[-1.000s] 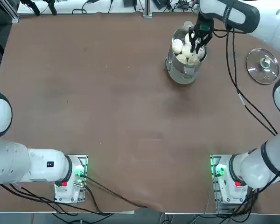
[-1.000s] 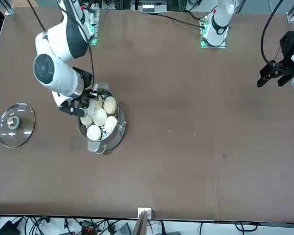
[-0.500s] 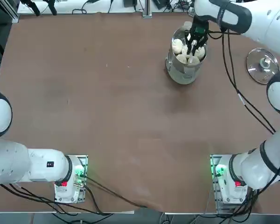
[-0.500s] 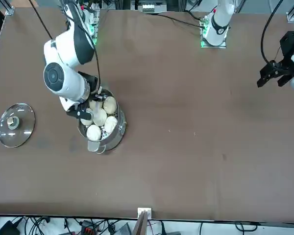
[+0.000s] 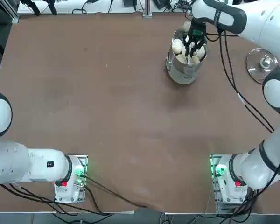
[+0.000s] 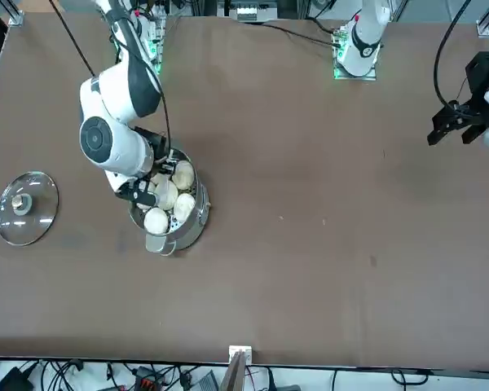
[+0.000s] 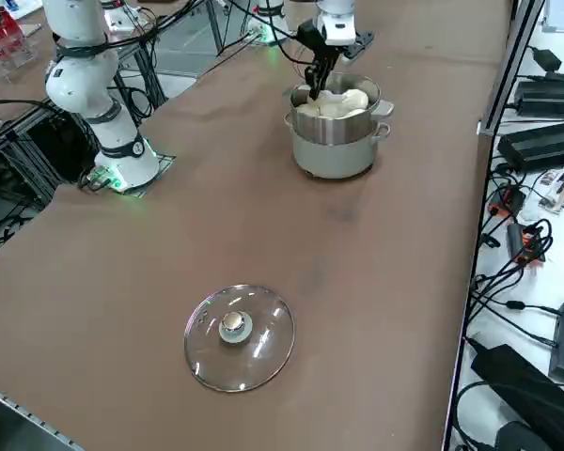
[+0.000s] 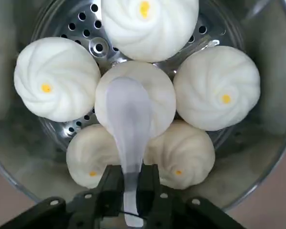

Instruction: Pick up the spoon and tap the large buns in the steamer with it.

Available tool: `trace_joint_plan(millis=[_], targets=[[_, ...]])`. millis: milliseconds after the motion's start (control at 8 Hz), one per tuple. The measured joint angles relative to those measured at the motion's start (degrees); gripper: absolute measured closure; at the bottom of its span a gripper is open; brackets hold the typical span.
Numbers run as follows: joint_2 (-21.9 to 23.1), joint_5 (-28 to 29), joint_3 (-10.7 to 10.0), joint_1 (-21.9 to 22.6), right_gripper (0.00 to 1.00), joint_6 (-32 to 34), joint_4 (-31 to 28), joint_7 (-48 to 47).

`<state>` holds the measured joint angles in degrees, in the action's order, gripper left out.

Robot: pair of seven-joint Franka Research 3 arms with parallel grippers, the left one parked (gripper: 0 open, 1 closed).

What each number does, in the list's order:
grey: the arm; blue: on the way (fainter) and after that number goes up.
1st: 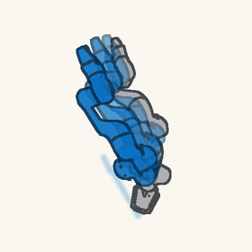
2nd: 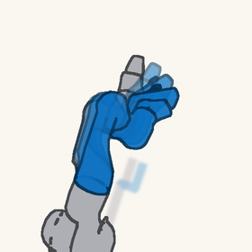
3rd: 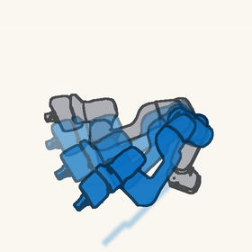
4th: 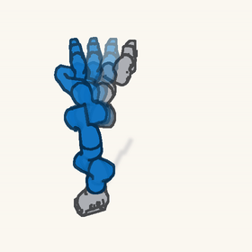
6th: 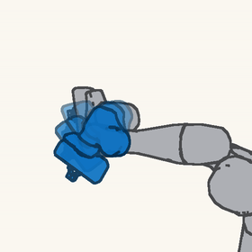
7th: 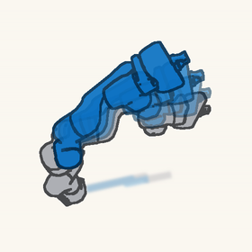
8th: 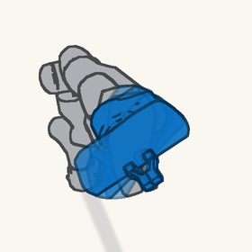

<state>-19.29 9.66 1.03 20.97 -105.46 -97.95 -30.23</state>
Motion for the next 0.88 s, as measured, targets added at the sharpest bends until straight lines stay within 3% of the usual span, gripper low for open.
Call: trace_joint_plan(millis=[875], targets=[[-0.67, 0.08, -0.26, 0.05, 0.82, 2.77, 4.32, -0.12]])
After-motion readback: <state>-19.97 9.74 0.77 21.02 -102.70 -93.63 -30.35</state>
